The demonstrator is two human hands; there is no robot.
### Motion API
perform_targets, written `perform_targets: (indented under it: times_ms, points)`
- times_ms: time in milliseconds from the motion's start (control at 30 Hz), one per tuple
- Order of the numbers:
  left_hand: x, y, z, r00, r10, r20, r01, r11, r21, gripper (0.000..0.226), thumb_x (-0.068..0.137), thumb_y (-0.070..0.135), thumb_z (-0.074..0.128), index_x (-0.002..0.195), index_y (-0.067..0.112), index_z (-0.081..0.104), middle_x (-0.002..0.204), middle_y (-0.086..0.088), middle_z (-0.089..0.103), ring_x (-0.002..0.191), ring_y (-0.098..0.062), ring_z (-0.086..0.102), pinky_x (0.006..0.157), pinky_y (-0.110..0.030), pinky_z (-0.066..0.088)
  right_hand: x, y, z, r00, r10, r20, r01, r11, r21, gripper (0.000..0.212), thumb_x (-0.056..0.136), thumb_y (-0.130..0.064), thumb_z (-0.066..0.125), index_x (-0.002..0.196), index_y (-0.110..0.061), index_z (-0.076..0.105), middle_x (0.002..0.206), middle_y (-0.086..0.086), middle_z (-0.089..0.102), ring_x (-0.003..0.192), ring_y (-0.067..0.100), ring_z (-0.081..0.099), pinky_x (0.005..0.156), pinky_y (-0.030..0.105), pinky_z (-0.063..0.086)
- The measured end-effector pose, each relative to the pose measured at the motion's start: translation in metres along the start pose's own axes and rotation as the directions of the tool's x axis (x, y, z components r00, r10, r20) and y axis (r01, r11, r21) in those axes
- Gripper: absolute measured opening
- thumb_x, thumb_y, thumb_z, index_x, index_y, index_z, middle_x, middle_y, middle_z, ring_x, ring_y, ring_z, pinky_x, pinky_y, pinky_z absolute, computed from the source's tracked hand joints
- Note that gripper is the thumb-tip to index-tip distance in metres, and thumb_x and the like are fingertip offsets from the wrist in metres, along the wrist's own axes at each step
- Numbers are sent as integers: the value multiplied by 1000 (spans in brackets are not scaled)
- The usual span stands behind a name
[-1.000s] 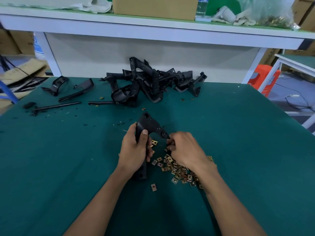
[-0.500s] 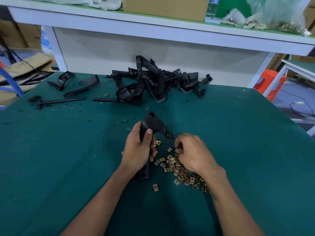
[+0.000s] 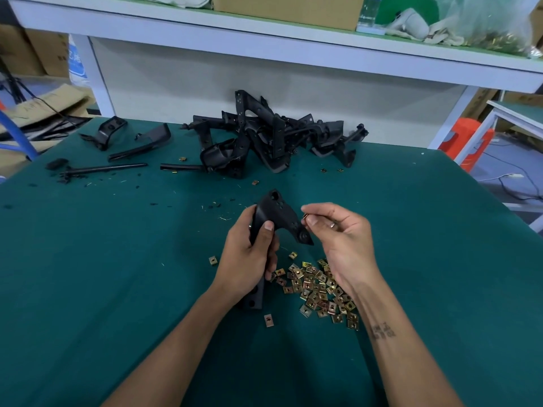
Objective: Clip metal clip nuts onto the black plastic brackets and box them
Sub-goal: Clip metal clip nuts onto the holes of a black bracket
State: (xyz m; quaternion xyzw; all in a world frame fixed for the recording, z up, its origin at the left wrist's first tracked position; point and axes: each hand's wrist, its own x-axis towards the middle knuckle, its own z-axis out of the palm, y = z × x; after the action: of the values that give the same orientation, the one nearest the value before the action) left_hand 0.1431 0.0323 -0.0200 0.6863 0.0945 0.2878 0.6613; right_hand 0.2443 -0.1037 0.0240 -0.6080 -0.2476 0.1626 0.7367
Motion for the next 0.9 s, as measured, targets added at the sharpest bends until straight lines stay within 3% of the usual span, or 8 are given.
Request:
perform_targets:
  times_ms: [167,367,500,900]
  points:
    - [-1,-2,4,999,2,35,-1,999,-36,11,109,26,44,115,25,54,74,-9,55,41,-29,44,40,-33,42,-1,-5,-3,999,4,-34,-2,997,75,35,84,14,71,88,-19,83,92,7,77,90,17,72,83,24,57]
    - [-1,-1,4,999,-13,30,15,998,-56,11,110,23,43,116,21,53,74,-8,55,41,-27,43,40,-32,42,0,-7,-9,998,67,5,-67,975,213,33,82,22,64,82,-7,80,86,14,75,80,21,71,78,23,59]
    - [-1,0,4,999,-21,28,23,998,-59,12,110,22,43,115,22,53,73,-6,54,41,-26,44,39,-31,41,1,-7,-12,995,96,24,-99,959,265,30,81,25,59,93,3,76,90,17,74,80,22,70,79,23,58]
    - [-2,2,5,1000,-7,22,8,999,-52,11,111,18,41,113,17,52,73,-9,56,39,-25,44,38,-29,41,2,2,-9,1000,28,-2,-28,999,-27,32,90,9,69,86,-20,81,88,-1,76,87,8,69,81,19,54]
